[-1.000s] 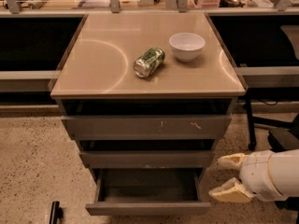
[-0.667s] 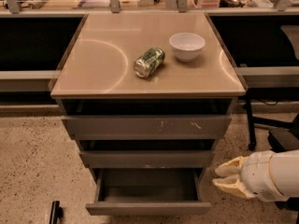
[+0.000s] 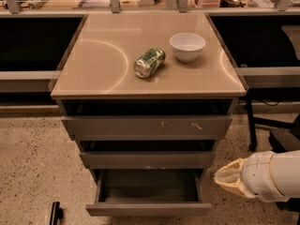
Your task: Close bottom drawer
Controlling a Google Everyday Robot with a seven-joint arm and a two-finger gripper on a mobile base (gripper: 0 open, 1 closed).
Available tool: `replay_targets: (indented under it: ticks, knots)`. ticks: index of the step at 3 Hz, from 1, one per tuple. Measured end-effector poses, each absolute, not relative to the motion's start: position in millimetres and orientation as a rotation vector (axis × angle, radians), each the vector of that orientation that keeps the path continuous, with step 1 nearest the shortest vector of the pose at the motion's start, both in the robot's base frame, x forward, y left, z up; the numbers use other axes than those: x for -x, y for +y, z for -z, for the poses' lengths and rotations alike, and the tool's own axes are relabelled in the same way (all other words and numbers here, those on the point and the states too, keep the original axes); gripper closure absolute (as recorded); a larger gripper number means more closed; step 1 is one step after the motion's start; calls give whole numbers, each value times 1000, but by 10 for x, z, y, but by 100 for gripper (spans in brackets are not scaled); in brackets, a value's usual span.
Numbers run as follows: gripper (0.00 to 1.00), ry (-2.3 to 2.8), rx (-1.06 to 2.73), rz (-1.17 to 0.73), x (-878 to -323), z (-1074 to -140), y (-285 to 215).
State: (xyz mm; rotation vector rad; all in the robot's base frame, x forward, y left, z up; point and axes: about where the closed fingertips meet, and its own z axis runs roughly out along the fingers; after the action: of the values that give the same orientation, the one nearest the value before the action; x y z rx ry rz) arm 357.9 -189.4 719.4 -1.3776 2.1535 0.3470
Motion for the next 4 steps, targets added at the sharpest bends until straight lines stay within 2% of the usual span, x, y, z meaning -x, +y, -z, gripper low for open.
replay_targets:
  ticks: [2,4]
  knots:
    - [100,2198,1096,-445,-3222,-6105,-2116]
    - [100,2154,899,-533,-3317,-4939,-2471]
